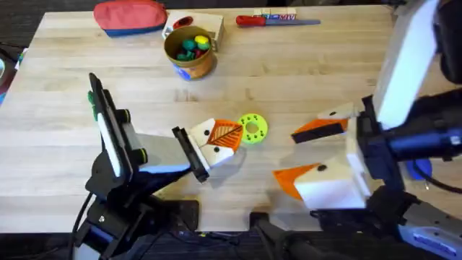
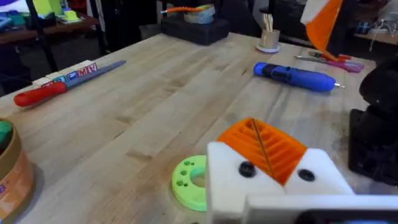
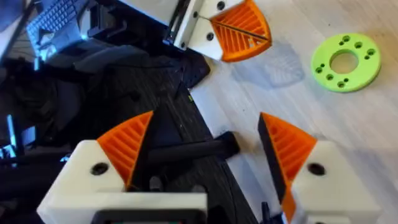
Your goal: Pick up the gripper from the table and insert it into the empty holder that is missing its gripper. Then pick up a screw, insert it into the mounting hole, and use the screwdriver to tighten it. Finally, clean up the table by picking up the vegetable and placing it into the bucket.
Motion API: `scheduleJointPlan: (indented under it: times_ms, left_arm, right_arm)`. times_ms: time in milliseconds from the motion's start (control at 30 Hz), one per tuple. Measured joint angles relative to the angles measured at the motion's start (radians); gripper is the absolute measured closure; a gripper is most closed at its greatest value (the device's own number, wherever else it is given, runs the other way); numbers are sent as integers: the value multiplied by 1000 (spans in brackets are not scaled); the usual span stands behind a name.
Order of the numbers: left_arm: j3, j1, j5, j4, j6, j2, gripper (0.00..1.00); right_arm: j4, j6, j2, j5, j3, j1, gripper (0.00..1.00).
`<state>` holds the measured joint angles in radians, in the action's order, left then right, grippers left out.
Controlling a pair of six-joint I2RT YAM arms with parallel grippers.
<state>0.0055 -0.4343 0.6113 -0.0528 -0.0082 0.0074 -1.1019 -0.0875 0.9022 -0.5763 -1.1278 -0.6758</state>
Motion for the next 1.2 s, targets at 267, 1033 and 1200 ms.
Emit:
scheduleJointPlan:
  times_ms: [267,1033,1200]
  left_arm:
    - [0,0,0,0,-48,0,994]
    - [0,0,2,0,-82,0,994]
    - [0,0,2,0,-82,0,994]
  right_arm:
    - [-8,-183,153,326,0,103,10]
    - [34,395,484,639,1,1189,10]
    - [35,545,566,598,1,1327,10]
